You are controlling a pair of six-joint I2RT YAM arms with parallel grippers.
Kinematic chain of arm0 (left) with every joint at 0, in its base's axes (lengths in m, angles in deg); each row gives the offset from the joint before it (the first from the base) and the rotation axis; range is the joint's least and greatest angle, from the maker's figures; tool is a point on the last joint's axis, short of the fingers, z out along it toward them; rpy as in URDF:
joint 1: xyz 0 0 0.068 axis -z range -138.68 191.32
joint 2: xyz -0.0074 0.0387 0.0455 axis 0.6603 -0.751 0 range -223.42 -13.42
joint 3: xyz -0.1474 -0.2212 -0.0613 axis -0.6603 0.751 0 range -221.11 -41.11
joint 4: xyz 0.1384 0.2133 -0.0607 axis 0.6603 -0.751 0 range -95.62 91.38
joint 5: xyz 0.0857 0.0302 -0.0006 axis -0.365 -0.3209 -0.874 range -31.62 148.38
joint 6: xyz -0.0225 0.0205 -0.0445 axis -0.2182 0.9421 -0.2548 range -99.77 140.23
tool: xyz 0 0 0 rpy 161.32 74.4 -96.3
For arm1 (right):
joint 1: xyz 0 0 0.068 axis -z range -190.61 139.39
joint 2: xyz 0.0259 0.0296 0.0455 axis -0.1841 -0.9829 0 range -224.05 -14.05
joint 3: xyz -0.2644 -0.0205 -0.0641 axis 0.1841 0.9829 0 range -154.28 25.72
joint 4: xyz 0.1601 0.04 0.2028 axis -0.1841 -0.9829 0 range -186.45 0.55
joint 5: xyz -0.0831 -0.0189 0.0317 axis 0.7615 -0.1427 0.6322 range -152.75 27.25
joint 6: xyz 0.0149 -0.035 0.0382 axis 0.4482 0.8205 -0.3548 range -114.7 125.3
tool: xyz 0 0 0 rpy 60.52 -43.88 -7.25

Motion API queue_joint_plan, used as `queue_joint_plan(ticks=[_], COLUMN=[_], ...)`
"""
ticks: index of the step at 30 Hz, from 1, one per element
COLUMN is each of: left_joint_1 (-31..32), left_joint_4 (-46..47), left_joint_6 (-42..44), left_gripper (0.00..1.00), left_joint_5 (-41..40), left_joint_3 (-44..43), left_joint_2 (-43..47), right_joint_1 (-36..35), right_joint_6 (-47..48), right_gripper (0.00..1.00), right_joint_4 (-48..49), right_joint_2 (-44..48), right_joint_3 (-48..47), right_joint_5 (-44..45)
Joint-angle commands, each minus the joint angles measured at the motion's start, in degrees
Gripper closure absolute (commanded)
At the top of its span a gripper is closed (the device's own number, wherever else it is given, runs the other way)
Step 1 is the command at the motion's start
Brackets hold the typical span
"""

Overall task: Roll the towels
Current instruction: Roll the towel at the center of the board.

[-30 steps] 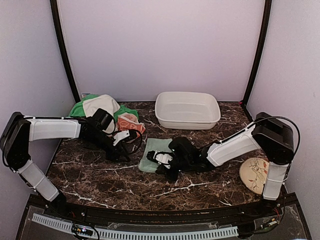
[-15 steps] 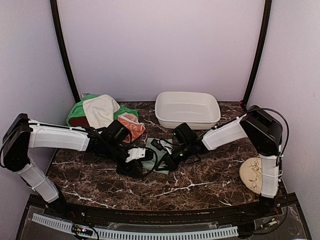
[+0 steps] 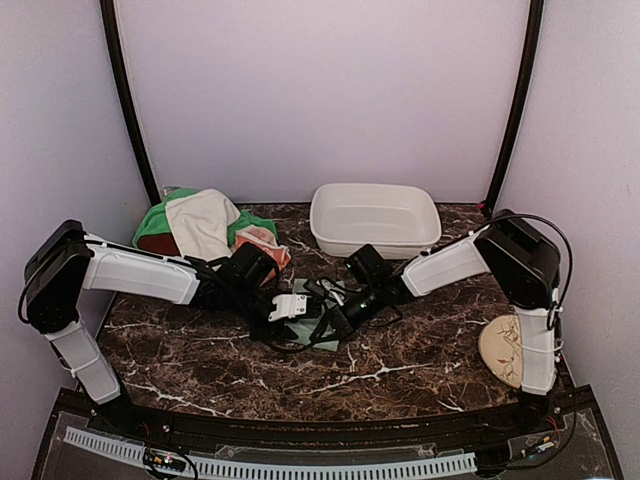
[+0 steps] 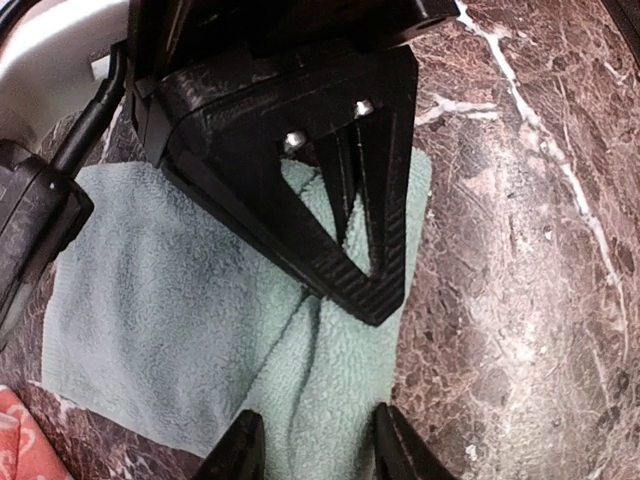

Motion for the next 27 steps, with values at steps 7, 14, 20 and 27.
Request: queue_joint_plan(ticks=[7, 14, 20, 27], left_joint_1=[0.35, -2.74, -6.48, -7.12], left_joint_4=[-4.62, -10.77, -17.34, -25.88], left_joint_6=[0.70, -5.23, -8.89, -9.77], left_gripper=[0.67, 0.88, 1.00, 1.00], left_joint_5=[1.52, 7.53, 16.79, 24.43], left_joint_3=[-4.73, -10.23, -12.90, -15.76], left_joint_2=[-6.21, -10.92, -12.93, -15.02], right_joint_1=[0.81, 1.12, 1.35, 0.93], right_joint_6=[-2.95, -4.21, -5.99, -3.36], right_gripper=[1.00, 0.98, 0.80, 0.60], right_joint_4=[-2.83, 0.32, 12.06, 21.88], right_joint_2=[-1.71, -0.01, 7.17, 20.06], right_joint_3=[0.66, 3.06, 10.63, 22.09], right_joint_5=[-1.83, -1.28, 5.99, 18.44])
